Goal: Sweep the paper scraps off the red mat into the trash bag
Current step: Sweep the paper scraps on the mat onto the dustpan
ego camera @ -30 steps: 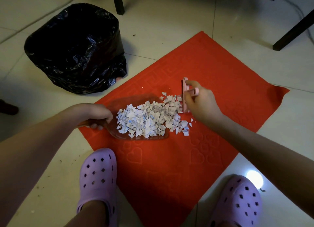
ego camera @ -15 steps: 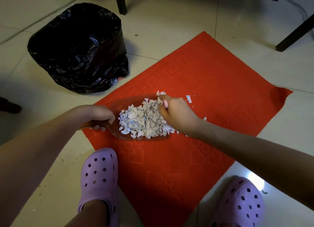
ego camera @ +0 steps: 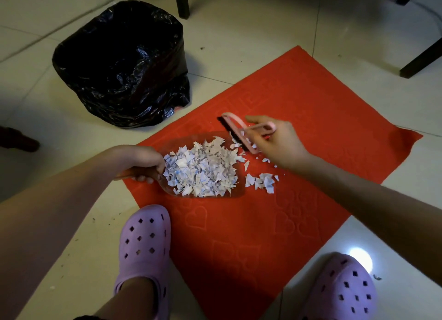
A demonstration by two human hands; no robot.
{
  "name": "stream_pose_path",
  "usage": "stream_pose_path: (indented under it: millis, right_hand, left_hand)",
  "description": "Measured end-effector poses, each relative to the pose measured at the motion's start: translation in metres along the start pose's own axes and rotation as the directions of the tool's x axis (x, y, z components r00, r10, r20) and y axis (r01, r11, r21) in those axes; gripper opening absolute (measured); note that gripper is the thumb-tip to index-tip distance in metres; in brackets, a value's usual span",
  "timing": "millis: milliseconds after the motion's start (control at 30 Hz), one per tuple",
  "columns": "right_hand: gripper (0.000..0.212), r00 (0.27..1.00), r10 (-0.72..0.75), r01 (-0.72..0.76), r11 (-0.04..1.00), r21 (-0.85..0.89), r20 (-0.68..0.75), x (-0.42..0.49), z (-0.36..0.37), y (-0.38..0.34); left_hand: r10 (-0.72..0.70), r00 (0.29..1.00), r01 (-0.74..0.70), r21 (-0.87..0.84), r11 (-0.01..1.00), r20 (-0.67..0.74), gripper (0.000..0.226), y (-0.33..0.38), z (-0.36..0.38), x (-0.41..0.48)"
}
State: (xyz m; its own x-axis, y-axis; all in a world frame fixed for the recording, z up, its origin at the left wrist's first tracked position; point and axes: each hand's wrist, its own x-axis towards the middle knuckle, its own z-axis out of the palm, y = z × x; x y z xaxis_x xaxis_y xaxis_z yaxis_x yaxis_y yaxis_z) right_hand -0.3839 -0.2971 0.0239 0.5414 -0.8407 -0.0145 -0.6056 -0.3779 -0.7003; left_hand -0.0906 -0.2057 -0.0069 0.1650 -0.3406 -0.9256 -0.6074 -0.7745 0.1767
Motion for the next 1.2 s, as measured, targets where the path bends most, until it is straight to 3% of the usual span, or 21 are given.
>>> stream_pose_path:
  millis: [133, 300, 467, 700, 1000, 1200]
  right_hand:
    - [0.028, 0.998, -0.023, 0.024, 1.000, -0.001, 0.060, 0.022, -0.023, 0.015]
    - [0.031, 0.988, -0.091, 0.121, 0.961, -0.251, 0.126, 0.051, -0.024, 0.013]
    - [0.028, 0.948, 0.028, 0.124, 0.884, -0.450, 0.316, 0.068, -0.006, 0.013]
    - [0.028, 0.842, -0.008, 0.272, 0.870, -0.412, 0.540, 0.030, -0.021, 0.007]
    - [0.029, 0.939, -0.071, 0.206, 0.899, -0.387, 0.336, 0.081, -0.021, -0.007]
    - [0.029, 0.879, -0.045, 0.288, 0.843, -0.454, 0.475, 0.106, 0.008, -0.015]
  left_hand:
    - [-0.039, 0.999, 0.038, -0.006, 0.999, -0.004, 0.019, -0.007, -0.005, -0.003]
    - [-0.055, 0.998, 0.056, 0.034, 0.998, -0.024, 0.023, -0.014, -0.010, -0.008]
    - [-0.071, 0.997, 0.072, 0.027, 0.997, -0.032, 0.023, -0.016, -0.014, -0.010]
    - [-0.070, 0.997, 0.070, 0.017, 0.997, -0.031, 0.021, -0.018, -0.012, -0.008]
    - [-0.087, 0.996, 0.087, 0.016, 0.996, -0.006, 0.022, -0.016, -0.011, -0.009]
    - [-0.103, 0.995, 0.103, 0.007, 0.995, -0.017, 0.021, -0.015, -0.009, -0.010]
